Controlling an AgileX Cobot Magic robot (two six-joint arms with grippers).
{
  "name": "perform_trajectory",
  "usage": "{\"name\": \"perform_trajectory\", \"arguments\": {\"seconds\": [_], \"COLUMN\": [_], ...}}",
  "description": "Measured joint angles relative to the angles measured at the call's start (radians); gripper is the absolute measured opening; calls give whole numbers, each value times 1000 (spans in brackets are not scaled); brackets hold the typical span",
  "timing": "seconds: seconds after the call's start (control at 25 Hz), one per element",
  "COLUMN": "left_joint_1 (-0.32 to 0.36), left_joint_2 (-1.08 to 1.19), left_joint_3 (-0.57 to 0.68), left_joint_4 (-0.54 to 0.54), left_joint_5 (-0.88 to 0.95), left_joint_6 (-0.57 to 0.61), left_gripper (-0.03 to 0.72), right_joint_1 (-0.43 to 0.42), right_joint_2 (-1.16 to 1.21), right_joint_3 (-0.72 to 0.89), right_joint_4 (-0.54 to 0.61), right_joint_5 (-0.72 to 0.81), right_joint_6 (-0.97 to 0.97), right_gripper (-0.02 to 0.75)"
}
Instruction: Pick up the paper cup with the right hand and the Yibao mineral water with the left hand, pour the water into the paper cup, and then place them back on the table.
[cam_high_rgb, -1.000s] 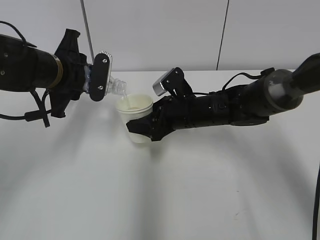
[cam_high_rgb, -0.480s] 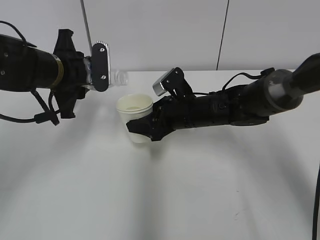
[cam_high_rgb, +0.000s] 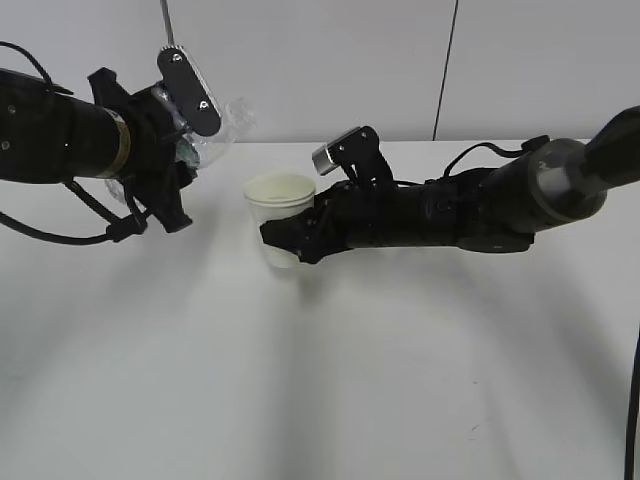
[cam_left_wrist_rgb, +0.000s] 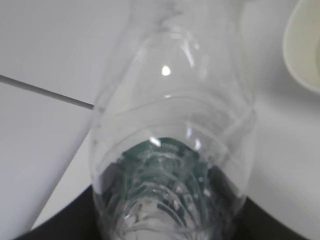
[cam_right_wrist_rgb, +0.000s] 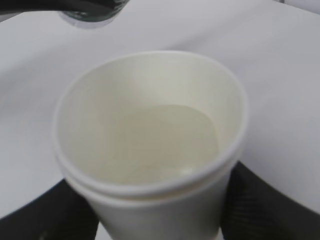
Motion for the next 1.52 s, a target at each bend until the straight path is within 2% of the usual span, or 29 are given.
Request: {"name": "perform_trajectory", "arguments": {"seconds": [0.16, 0.52, 0.68, 0.96, 1.28, 1.52], "left_joint_1": [0, 0, 21, 121, 252, 316], "left_joint_2": [0, 22, 31, 31, 31, 42], "left_joint_3": [0, -1, -1, -1, -1, -2], "left_joint_4": [0, -3, -3, -30, -151, -234], "left_joint_5": [-10, -33, -65, -184, -410, -548], "left_joint_6": [-102, -218, -277, -387, -397, -363], "left_gripper": [325, 325, 325, 325, 325, 325], "right_joint_1": [0, -2, -11, -41, -50, -50], "right_joint_2": [0, 0, 0, 0, 0, 0], "right_joint_3": [0, 0, 0, 0, 0, 0], "right_joint_4": [61, 185, 245, 356, 364, 373], "right_joint_5": [48, 126, 128, 138, 143, 143], "right_joint_6": [-22, -68, -110, -140, -156, -175], "right_gripper": [496, 496, 496, 495, 495, 495]}}
